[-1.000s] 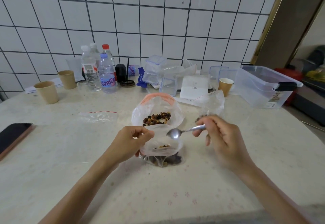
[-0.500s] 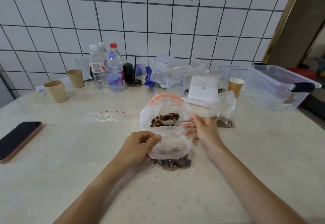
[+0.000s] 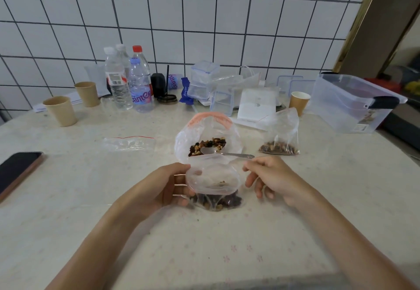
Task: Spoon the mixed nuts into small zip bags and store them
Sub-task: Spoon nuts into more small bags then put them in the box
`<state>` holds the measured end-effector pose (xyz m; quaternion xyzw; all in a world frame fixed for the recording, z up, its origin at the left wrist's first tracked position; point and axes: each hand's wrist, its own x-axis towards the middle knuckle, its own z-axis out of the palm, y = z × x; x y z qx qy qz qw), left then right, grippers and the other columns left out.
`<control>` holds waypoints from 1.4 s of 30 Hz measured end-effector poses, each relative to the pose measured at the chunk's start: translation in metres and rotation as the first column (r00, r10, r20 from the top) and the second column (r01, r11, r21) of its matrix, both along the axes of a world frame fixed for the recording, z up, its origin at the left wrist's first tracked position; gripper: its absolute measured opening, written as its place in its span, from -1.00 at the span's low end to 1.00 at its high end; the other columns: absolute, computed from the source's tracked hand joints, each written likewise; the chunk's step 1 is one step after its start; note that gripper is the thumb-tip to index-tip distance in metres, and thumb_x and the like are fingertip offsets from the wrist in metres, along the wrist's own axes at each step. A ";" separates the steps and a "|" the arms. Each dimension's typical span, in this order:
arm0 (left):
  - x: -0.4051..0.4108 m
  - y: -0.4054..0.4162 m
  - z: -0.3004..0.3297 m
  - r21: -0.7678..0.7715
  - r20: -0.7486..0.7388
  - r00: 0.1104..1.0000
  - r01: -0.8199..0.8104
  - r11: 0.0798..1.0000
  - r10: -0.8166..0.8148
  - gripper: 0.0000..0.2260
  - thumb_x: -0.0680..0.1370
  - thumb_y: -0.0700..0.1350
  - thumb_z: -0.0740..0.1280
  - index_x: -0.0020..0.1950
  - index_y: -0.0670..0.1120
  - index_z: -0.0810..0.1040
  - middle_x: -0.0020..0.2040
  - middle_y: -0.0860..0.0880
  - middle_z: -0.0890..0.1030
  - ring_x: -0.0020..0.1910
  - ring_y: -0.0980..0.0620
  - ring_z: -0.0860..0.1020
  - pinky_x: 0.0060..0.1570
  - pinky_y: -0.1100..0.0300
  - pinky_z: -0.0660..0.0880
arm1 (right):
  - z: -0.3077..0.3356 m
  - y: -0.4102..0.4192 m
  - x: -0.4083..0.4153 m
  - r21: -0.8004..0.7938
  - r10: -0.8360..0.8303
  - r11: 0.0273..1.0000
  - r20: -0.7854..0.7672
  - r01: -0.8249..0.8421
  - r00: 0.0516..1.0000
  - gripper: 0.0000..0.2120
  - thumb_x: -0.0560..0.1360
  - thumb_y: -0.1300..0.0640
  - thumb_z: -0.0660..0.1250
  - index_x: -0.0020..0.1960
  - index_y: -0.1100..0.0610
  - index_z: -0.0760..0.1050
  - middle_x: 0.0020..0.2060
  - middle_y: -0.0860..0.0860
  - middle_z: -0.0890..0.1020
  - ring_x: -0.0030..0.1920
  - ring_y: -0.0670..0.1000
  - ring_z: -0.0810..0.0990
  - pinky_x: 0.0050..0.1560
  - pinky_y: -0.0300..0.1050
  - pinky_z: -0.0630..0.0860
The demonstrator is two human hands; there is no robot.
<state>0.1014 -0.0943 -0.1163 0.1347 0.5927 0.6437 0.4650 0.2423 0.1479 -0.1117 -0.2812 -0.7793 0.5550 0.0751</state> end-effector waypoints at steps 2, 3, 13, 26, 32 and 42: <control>-0.003 -0.003 0.000 0.021 0.036 0.998 0.043 0.999 -0.044 -0.64 0.46 -0.03 0.49 0.18 -0.18 0.73 -0.09 -0.11 0.64 -0.23 -0.01 0.63 -0.34 0.14 0.59 | 0.003 -0.005 0.006 -0.115 0.107 0.989 0.095 -0.096 0.990 -0.62 0.66 -0.10 0.30 0.11 0.24 0.59 -0.23 0.14 0.73 -0.46 0.07 0.59 -0.61 -0.24 0.26; -0.004 -0.004 0.000 0.027 0.025 0.998 0.059 0.998 -0.059 -0.60 0.41 -0.02 0.54 0.19 -0.17 0.72 -0.07 -0.10 0.64 -0.21 0.01 0.63 -0.33 0.16 0.60 | 0.005 -0.007 0.008 -0.175 0.158 0.975 0.125 -0.135 0.980 -0.58 0.64 -0.12 0.31 0.14 0.26 0.59 -0.18 0.16 0.74 -0.44 0.07 0.60 -0.61 -0.24 0.28; 0.005 -0.001 0.013 -0.002 -0.355 0.926 -0.138 0.990 0.129 -0.91 0.52 -0.19 0.52 -0.02 -0.19 0.71 -0.19 -0.15 0.65 -0.36 0.06 0.59 -0.40 0.24 0.55 | 0.019 -0.029 0.015 -0.144 0.101 0.982 -0.147 -0.122 0.984 -0.88 0.49 0.29 0.48 -0.09 0.18 0.55 -0.33 0.15 0.65 -0.53 0.04 0.53 -0.61 -0.25 0.30; 0.023 0.007 0.037 -0.381 -0.789 0.593 -0.266 0.886 -0.161 -0.70 0.58 0.10 0.44 -0.05 -0.15 0.60 -0.34 -0.03 0.69 -0.34 -0.01 0.71 -0.17 -0.02 0.71 | 0.025 -0.044 0.008 0.033 0.046 0.999 -0.091 -0.043 0.995 -0.85 0.60 0.19 0.36 -0.08 0.16 0.39 -0.60 0.01 0.50 -0.61 0.04 0.50 -0.61 -0.23 0.36; 0.023 0.003 0.024 -0.173 -0.588 0.809 -0.158 0.972 0.027 -0.63 0.57 0.12 0.45 -0.06 -0.22 0.68 -0.19 -0.08 0.72 -0.20 0.00 0.73 -0.18 -0.02 0.71 | 0.015 -0.034 0.022 -0.128 0.086 0.987 -0.063 -0.094 0.994 -0.65 0.58 -0.04 0.44 0.03 0.29 0.59 -0.29 0.11 0.68 -0.32 0.05 0.68 -0.47 -0.10 0.53; 0.020 0.002 0.028 0.079 -0.105 0.987 0.127 0.989 -0.119 -0.58 0.36 0.15 0.65 0.07 -0.07 0.72 0.05 -0.06 0.67 -0.04 0.02 0.63 -0.15 0.18 0.63 | 0.008 -0.020 0.032 -0.565 0.078 0.789 -0.301 -0.243 0.950 -0.67 0.48 0.15 0.46 0.18 0.31 0.67 0.01 0.21 0.69 -0.10 0.06 0.69 -0.25 -0.08 0.63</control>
